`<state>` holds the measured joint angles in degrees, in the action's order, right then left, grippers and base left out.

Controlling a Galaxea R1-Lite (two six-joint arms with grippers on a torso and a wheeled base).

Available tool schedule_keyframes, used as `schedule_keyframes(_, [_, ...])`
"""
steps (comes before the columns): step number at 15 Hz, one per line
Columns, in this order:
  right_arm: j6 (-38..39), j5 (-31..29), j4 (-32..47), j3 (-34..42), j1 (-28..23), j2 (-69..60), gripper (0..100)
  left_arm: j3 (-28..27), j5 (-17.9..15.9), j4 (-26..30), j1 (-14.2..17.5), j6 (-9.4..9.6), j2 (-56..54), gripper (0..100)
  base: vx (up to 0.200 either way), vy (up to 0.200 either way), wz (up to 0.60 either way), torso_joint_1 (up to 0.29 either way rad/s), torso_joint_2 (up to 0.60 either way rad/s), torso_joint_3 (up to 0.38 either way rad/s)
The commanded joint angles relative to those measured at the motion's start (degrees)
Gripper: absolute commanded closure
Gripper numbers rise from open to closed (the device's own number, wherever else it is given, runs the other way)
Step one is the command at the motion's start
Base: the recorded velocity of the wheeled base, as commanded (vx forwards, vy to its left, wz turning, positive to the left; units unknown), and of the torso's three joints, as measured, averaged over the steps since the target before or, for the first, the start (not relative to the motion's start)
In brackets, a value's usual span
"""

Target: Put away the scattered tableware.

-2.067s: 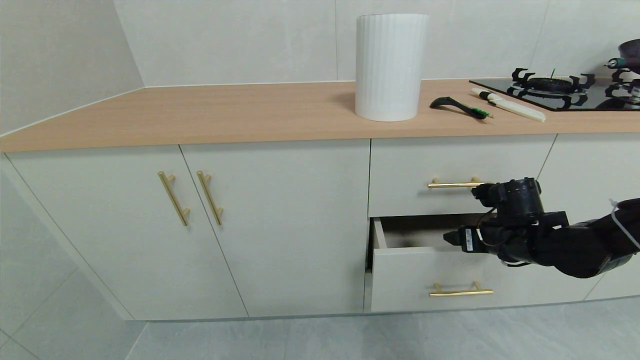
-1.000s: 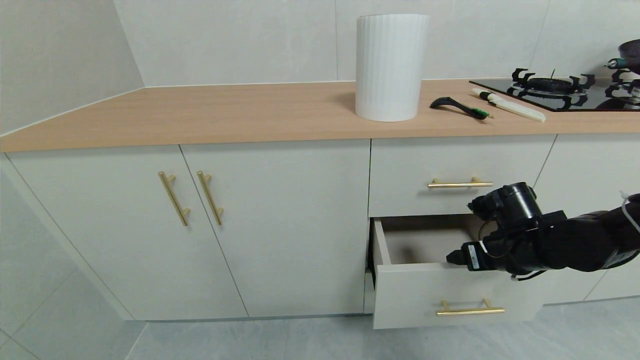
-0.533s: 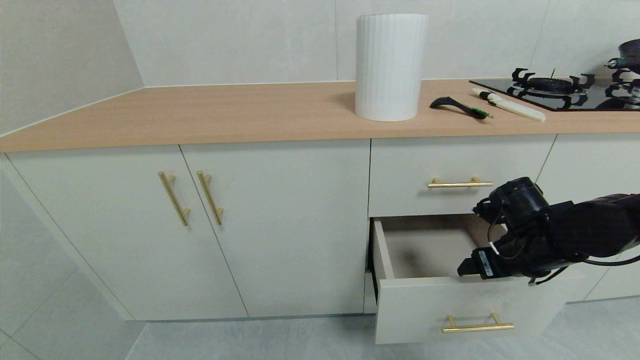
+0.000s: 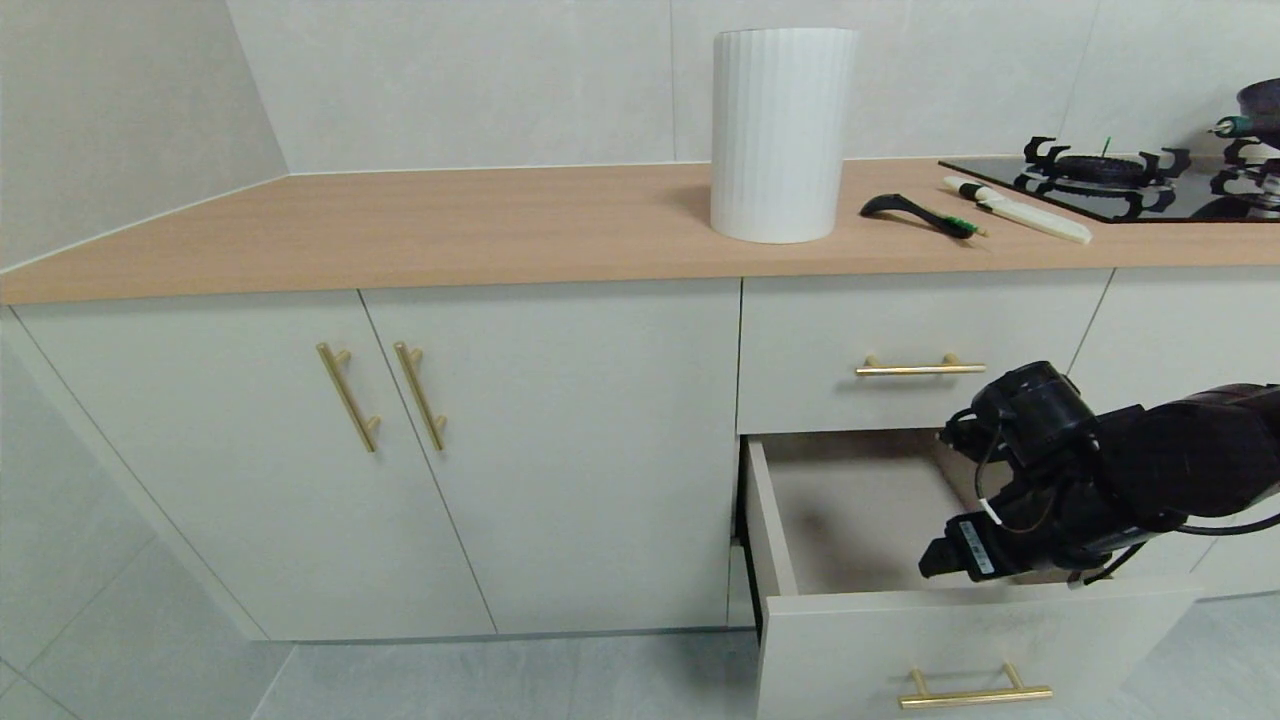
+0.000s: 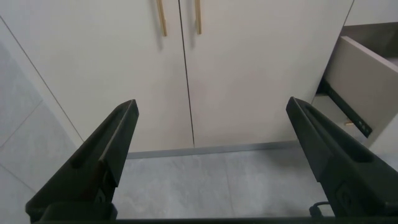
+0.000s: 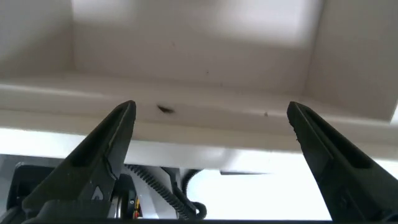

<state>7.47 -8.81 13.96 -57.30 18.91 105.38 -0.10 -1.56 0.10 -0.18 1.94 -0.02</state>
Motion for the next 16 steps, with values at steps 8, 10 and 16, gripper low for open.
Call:
schedule_keyframes(8, [-2.9, -0.1, 11.4, -1.3, 1.7, -1.7, 0, 0.0, 0.1, 0.0, 0.0, 0.00, 0.0, 0, 0.000, 0.000, 0.00, 0.000, 0.00, 0.000])
schedule_keyframes(10, [-3.3, -0.2, 16.0, -2.0, 1.9, -1.8, 0, 0.0, 0.1, 0.0, 0.0, 0.00, 0.0, 0, 0.000, 0.000, 0.00, 0.000, 0.00, 0.000])
schedule_keyframes(16, [-7.1, -0.2, 28.7, -4.1, 2.6, -1.8, 0, 0.0, 0.1, 0.0, 0.0, 0.00, 0.0, 0, 0.000, 0.000, 0.00, 0.000, 0.00, 0.000])
